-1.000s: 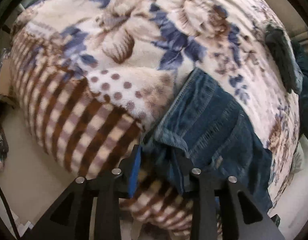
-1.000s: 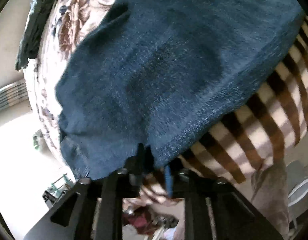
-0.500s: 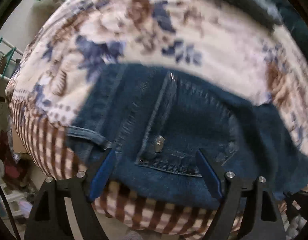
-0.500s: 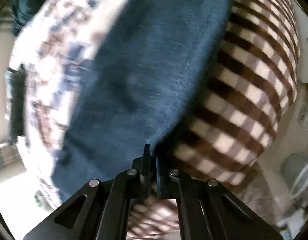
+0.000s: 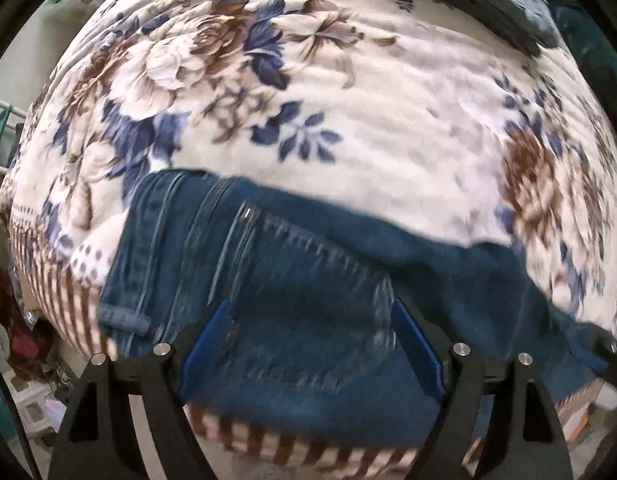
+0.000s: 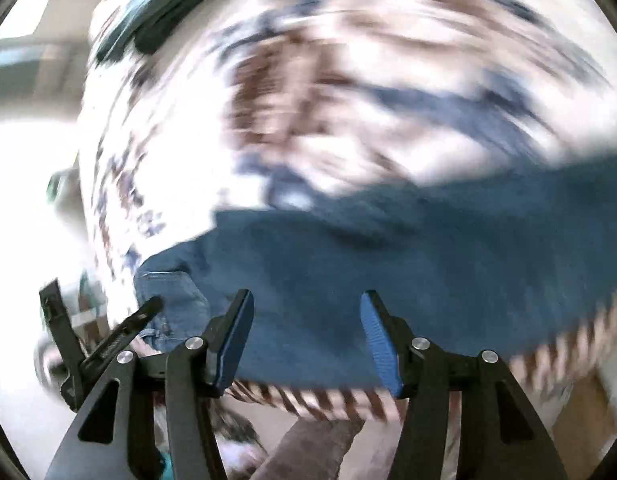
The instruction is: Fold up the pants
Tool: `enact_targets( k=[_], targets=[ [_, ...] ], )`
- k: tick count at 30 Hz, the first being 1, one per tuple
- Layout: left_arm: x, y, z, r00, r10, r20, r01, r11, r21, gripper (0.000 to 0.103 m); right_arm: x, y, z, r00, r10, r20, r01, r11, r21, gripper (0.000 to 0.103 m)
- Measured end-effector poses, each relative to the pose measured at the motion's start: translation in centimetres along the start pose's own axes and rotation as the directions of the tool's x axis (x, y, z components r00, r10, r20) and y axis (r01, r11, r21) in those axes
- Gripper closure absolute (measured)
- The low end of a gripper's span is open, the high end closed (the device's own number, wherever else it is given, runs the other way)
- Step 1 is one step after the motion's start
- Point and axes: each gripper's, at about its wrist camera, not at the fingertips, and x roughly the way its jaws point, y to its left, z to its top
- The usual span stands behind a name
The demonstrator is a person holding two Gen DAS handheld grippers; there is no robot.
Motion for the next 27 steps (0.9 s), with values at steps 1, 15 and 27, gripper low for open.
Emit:
enact_targets(
  k=[1,15,27],
  targets=[
    [0.7,-0.2,0.6,1.000,0.008,-0.007,-0.008,1.000,-0.009,0.022,1.7,1.4,2.0,0.999,-0.001,-0.039,-0.001,0.998,-0.055,0.045],
    [4.9,1.6,0.1,0.995,0.080,-0.065,-0.089,0.985,-0.151,0.019,9.6,5.7,9.2,0.972,0.025,-0.232,-0.106,0.933,-0.344,0.100],
    [3.6,-0.9,-1.1,0.996,0.054,-0.072,-0.068,0.976,-0.208,0.019,12.2,5.1,12.5,0.904,0.099,-0.417,-0.213,0.948,-0.235,0.046]
  ],
)
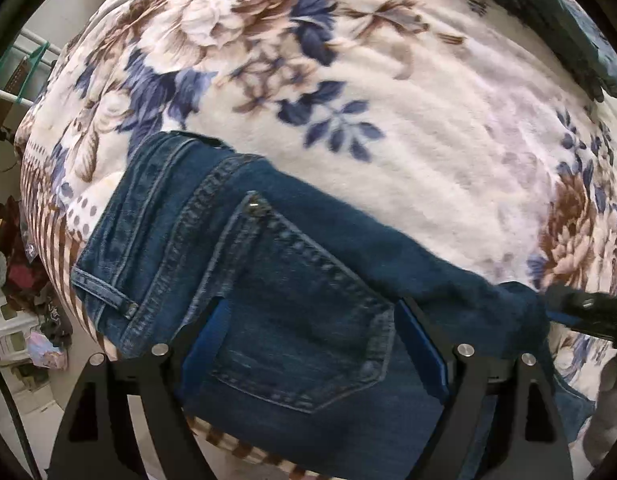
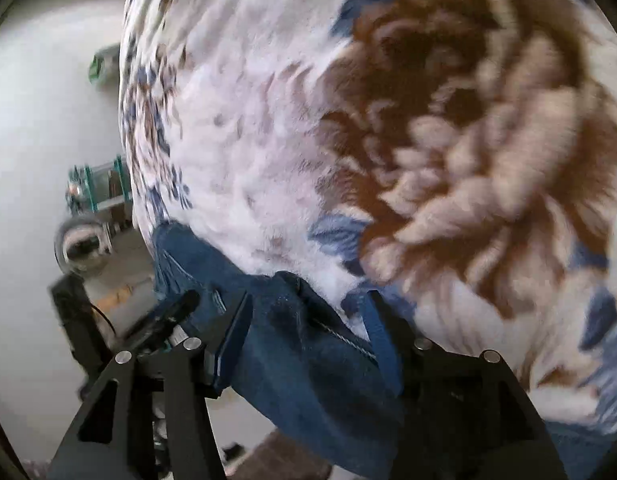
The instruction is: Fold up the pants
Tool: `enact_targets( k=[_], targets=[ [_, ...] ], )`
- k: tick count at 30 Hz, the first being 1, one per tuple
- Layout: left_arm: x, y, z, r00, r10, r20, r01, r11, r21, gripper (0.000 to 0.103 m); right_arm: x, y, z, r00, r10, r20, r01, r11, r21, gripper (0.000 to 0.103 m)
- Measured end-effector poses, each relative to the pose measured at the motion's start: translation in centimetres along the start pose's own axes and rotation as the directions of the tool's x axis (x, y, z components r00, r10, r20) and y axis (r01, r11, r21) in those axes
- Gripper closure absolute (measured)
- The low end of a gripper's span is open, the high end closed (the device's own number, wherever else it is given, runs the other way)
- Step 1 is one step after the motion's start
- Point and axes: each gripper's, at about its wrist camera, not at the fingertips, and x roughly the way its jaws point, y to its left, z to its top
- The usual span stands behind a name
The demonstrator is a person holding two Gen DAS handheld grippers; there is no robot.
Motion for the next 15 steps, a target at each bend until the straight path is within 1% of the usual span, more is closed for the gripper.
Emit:
enact_targets(
  k=[1,2,3,4,5,7,8,9,10,12,13,14,15],
  targets=[
    [0.1,-0.5,0.2,1.000,-0.005,-0.008,0.005,1.000,-0.002,0.019,0.6,0.3,0.1,1.000,-0.004,-0.009,0.004,1.000,-0.017,0.073],
    [0.3,-0.9,0.2,1.000,-0.007,-0.021,0.007,1.000,-0.005,0.019,1.1,0.6,0.2,1.000,-0.023,-0.009,0.023,0.999,-0.040,0.091],
    [0.5,-1.3,0.4,0.999,-0.007,-0.034,0.007,1.000,-0.007,0.019,1.5,0.9,0.3,0.999,-0.046,-0.014,0.045,0.997,-0.056,0.096],
    [0.6,-1.8,0.7,0.999,-0.011,-0.045,0.010,1.000,-0.013,0.019,1.6,1.3,0.4,0.999,-0.050,-0.010,0.049,0.996,-0.072,0.096],
    [0.7,-2.2,0.9,0.998,-0.025,-0.066,0.023,0.999,-0.026,0.019,1.6,1.8,0.3,0.999,-0.036,-0.006,0.036,0.995,-0.090,0.096],
    [1.0,-2.6,1.2,0.993,-0.055,-0.102,0.049,0.997,-0.061,0.019,1.8,2.3,0.0,0.999,-0.009,-0.041,0.005,0.994,-0.110,0.092],
    [1.3,-2.7,1.3,0.988,-0.083,-0.130,0.071,0.993,-0.090,0.019,2.2,2.5,-0.3,0.998,-0.003,-0.063,-0.004,0.993,-0.116,0.091],
    [1.6,-2.8,1.4,0.982,-0.107,-0.154,0.090,0.989,-0.116,0.019,2.3,2.5,-0.6,0.997,-0.014,-0.070,0.005,0.992,-0.123,0.091],
    [2.1,-2.8,1.4,0.974,-0.133,-0.185,0.106,0.983,-0.150,0.019,2.4,2.6,-0.9,0.998,-0.025,-0.063,0.016,0.991,-0.133,0.091],
    [3.0,-3.3,1.9,0.952,-0.190,-0.240,0.139,0.967,-0.215,0.019,2.3,2.8,-1.7,0.999,-0.021,-0.042,0.014,0.989,-0.149,0.093],
    [3.4,-3.5,1.9,0.942,-0.206,-0.266,0.143,0.961,-0.238,0.019,2.1,3.0,-2.1,1.000,-0.013,-0.027,0.009,0.988,-0.154,0.096],
    [3.7,-3.7,1.9,0.931,-0.223,-0.287,0.150,0.955,-0.256,0.019,1.9,3.4,-2.5,1.000,0.004,-0.014,-0.006,0.986,-0.166,0.097],
    [4.0,-3.9,1.9,0.926,-0.235,-0.296,0.155,0.951,-0.268,0.019,1.4,3.8,-3.1,1.000,0.024,0.002,-0.023,0.983,-0.182,0.097]
  ],
)
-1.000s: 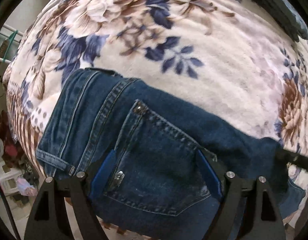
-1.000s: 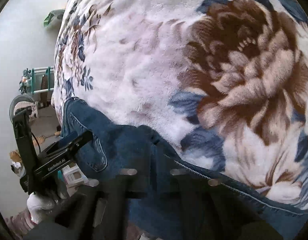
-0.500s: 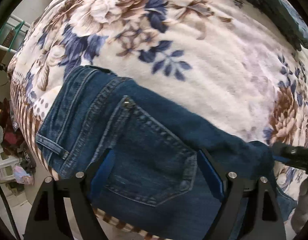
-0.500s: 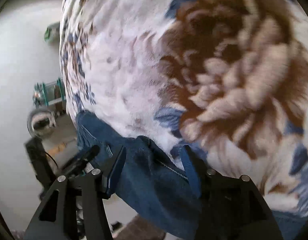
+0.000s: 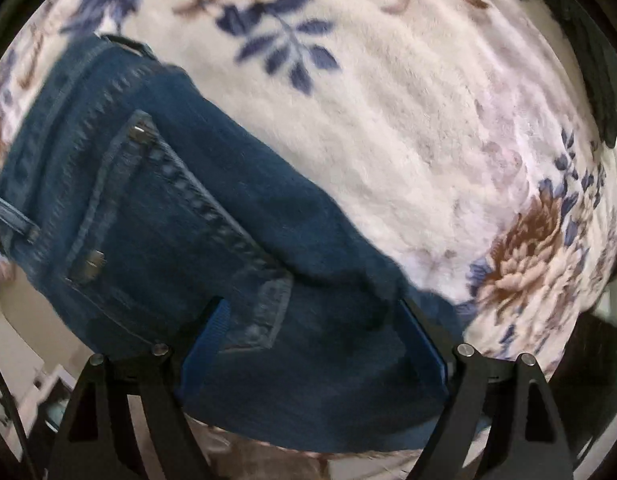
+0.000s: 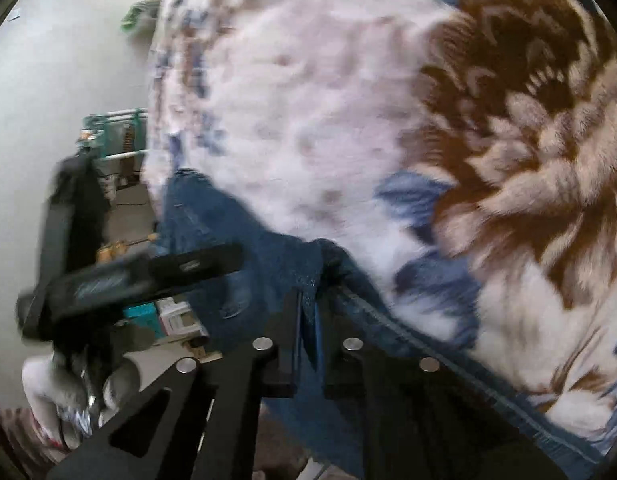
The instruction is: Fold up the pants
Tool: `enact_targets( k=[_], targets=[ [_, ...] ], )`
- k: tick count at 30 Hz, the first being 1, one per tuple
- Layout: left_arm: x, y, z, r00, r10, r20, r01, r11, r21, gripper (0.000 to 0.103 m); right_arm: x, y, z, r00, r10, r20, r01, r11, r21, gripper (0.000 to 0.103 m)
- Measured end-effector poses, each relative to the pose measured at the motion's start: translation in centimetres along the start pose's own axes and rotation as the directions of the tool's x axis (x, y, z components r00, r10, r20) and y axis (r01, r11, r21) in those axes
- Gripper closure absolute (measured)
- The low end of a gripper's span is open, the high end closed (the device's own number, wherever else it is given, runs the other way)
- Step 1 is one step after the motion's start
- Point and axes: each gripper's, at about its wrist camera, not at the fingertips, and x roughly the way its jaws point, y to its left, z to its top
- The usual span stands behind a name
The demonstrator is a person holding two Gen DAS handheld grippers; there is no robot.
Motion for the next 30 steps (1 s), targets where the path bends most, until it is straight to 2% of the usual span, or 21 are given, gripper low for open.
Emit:
enact_targets(
  k=[4,8,14,19,20,22,25,26,27,28,29,30],
  targets=[
    [1.9,-0.7,0.5,0.999,0.019,-0.040,-0.020,0.999,-0.031,0.019,-1.2,1.4,-2.2,0.997,0.068,0.035,-0.067,0.997,-0.029,0.097],
    [2.4,-1.8,0.4,0.998,0.059,-0.027,-0.060,0.997,-0.040,0.020,-1.2,1.7,-3.5,0.995,0.095,0.028,-0.094,0.995,-0.027,0.097],
    [1.0,-2.3,0.0,0.999,0.044,-0.009,-0.045,0.997,-0.055,0.020,-0.5,3.1,-3.9,0.997,0.078,-0.017,-0.080,0.993,-0.089,0.097],
    [4.0,-3.2,0.2,0.997,0.068,-0.045,-0.069,0.997,-0.022,0.021,-0.3,3.3,-4.0,0.997,0.061,-0.042,-0.065,0.992,-0.111,0.097],
    [4.2,-3.6,0.1,0.997,0.073,-0.025,-0.074,0.997,-0.007,0.025,-0.2,3.3,-3.9,0.997,0.054,-0.047,-0.059,0.992,-0.111,0.097],
    [4.5,-3.9,-0.1,0.997,0.076,0.003,-0.076,0.997,0.007,0.051,-0.2,3.1,-3.7,0.997,0.051,-0.059,-0.056,0.994,-0.098,0.097],
    [4.7,-3.7,-0.7,0.998,0.064,0.029,-0.064,0.998,0.013,0.063,-0.2,2.1,-2.9,0.995,0.052,-0.081,-0.055,0.998,-0.033,0.095],
    [4.8,-3.5,-0.9,0.998,0.052,0.030,-0.053,0.999,0.010,0.064,-0.3,1.8,-2.7,0.994,0.059,-0.087,-0.061,0.998,-0.013,0.093],
    [5.0,-3.0,-1.1,0.999,0.042,0.028,-0.042,0.999,0.012,0.064,-0.4,1.4,-2.4,0.994,0.066,-0.088,-0.066,0.998,0.007,0.086],
    [5.1,-2.8,-1.2,0.999,0.034,0.025,-0.034,0.999,0.013,0.064,-0.6,1.2,-2.1,0.994,0.073,-0.086,-0.071,0.997,0.025,0.071],
    [5.2,-2.9,-1.3,0.999,0.026,0.023,-0.026,1.000,0.012,0.064,-0.6,0.9,-1.9,0.993,0.082,-0.088,-0.078,0.996,0.043,0.062],
    [5.3,-3.0,-1.3,1.000,0.023,0.022,-0.023,1.000,0.015,0.064,-0.5,0.6,-1.5,0.991,0.096,-0.090,-0.090,0.994,0.066,0.045]
  ],
)
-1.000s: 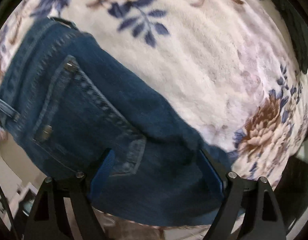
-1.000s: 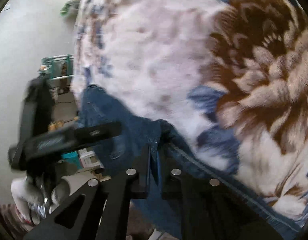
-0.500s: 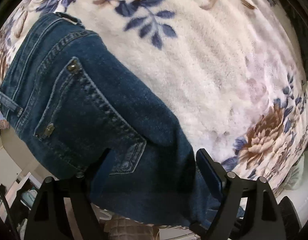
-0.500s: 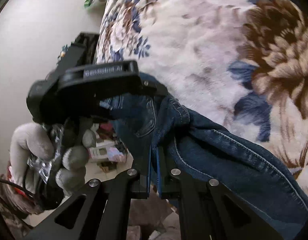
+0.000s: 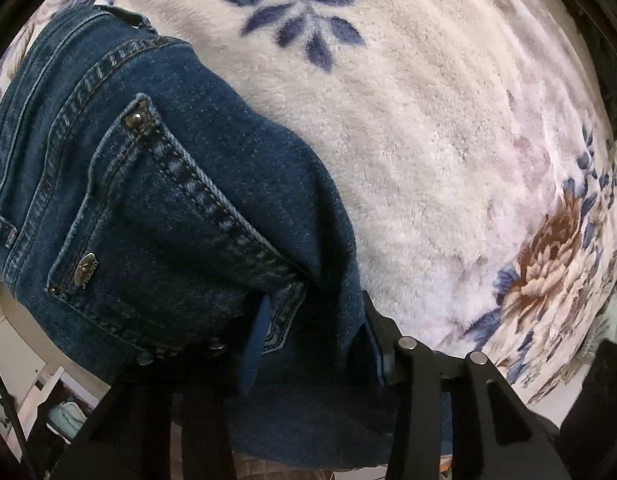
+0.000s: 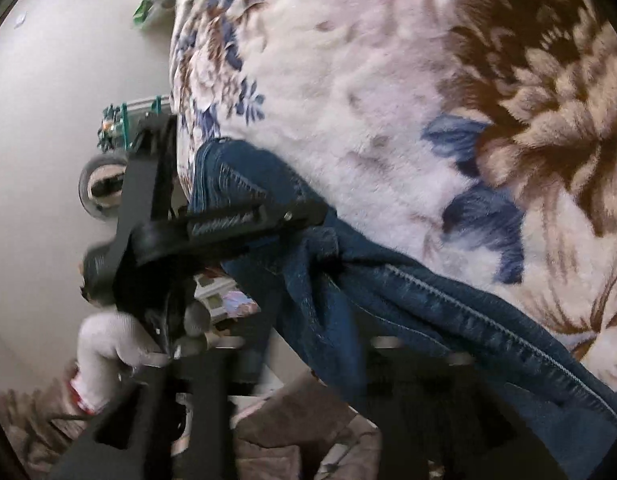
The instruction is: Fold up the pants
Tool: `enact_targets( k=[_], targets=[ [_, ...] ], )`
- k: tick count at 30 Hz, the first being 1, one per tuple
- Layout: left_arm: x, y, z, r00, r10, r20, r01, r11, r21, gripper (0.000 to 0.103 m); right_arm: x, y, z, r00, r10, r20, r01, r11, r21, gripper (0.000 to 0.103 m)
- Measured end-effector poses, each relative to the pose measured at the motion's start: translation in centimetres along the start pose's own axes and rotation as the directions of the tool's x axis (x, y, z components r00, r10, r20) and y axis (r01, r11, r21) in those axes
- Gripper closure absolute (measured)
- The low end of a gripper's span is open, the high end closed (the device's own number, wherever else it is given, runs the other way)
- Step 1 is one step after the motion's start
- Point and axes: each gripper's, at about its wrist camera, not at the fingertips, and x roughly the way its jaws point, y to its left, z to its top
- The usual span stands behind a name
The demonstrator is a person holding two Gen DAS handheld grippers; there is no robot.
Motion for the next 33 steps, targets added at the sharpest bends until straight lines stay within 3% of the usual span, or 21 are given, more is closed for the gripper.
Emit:
enact_targets(
  k=[1,6,10,13,16,18,20,25,29,31,33],
  targets=[
    [0.1,0.0,-0.1,1.000,-0.002,0.000,0.002,1.000,0.001,0.064,0.2,-0.2,0.4,1.000,0.015,-0.005,-0.015,1.000,0.021,0.039],
    [-0.5,2.4,0.2,1.000,-0.009,0.002,0.009,1.000,0.000,0.064,4.6,-1.6,2.3,0.990,0.060,-0.125,-0.047,0.993,0.105,0.040],
    [-1.3,4.7,0.3,1.000,-0.030,-0.002,0.030,1.000,-0.007,0.065,7.2,-1.6,3.2,0.977,0.090,-0.191,-0.069,0.991,0.115,0.060],
    [-1.5,5.4,0.3,0.999,-0.044,-0.005,0.044,0.999,-0.006,0.065,6.9,-1.7,3.4,0.970,0.166,-0.178,-0.141,0.979,0.145,0.060],
    [-2.1,6.5,0.5,0.997,-0.074,-0.018,0.074,0.997,-0.027,0.064,8.0,-2.2,3.9,0.974,0.155,-0.167,-0.126,0.977,0.170,0.060],
    [-4.0,8.1,-0.3,0.993,-0.122,0.011,0.122,0.991,-0.049,0.064,8.4,-2.8,4.1,0.977,0.145,-0.157,-0.110,0.971,0.210,0.060],
    [-5.8,9.2,-1.1,0.992,-0.116,0.059,0.117,0.993,-0.023,0.064,7.7,-2.9,4.1,0.975,0.172,-0.137,-0.137,0.963,0.233,0.060],
    [-6.0,11.7,-1.9,0.985,0.067,0.160,-0.084,0.991,0.104,0.061,5.4,-4.0,4.1,0.965,0.220,-0.140,-0.177,0.947,0.268,0.060],
    [-3.3,12.4,-2.1,0.977,0.120,0.175,-0.154,0.968,0.197,0.061,5.5,-4.2,4.4,0.969,0.172,-0.176,-0.124,0.959,0.254,0.060],
    [-2.7,11.8,-2.4,0.972,0.138,0.189,-0.182,0.954,0.237,0.048,6.0,-4.0,4.7,0.969,0.164,-0.186,-0.112,0.959,0.261,0.060],
    [-2.1,11.1,-2.8,0.966,0.158,0.204,-0.209,0.942,0.263,0.044,7.0,-4.1,5.5,0.973,0.149,-0.176,-0.098,0.958,0.270,0.059]
  ],
)
